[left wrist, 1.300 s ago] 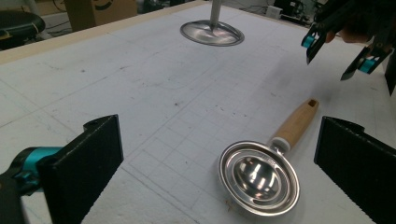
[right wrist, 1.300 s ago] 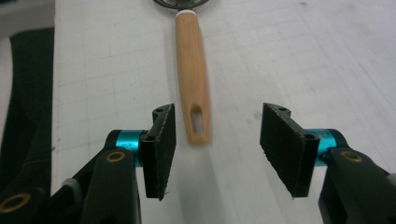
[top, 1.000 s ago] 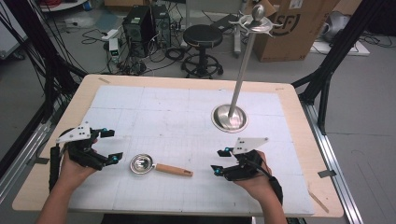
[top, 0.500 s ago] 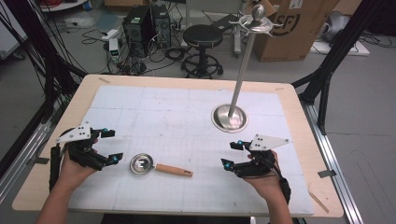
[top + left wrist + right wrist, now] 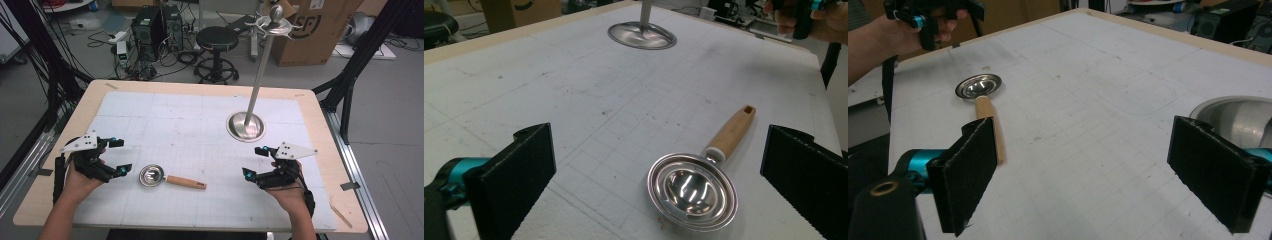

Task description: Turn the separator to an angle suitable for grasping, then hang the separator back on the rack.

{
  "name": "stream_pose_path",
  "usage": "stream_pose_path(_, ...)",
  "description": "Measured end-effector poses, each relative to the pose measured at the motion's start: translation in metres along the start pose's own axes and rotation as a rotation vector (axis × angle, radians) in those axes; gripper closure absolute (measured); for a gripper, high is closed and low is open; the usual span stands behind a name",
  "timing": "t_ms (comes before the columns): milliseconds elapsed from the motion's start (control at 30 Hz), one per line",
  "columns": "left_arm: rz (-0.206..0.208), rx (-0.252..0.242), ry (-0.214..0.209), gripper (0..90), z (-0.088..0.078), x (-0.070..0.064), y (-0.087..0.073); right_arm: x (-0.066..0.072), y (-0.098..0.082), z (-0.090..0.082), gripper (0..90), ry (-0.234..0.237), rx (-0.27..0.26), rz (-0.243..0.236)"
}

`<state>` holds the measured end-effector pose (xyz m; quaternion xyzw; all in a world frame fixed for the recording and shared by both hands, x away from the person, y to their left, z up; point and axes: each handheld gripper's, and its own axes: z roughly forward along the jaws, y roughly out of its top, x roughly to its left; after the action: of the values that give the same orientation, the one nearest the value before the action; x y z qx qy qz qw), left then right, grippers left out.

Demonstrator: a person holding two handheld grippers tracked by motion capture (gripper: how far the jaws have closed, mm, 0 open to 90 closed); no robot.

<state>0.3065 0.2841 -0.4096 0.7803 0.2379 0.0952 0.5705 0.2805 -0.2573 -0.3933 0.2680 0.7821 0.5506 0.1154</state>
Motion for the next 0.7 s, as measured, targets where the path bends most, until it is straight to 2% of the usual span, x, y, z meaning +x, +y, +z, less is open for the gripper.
stream_pose_path(367,0.0,0.003,-0.003,1.8,0.0006,0.0003,0.0003,-0.0007,-0.0012,-0.0013,10.5,-0.012,-0.008,0.007)
stream_pose_path(700,0.009,0.015,-0.013,1.8,0.0036,-0.0005,0.0007,-0.0003,-0.0028,0.0026,10.5,-0.021,0.022,0.004)
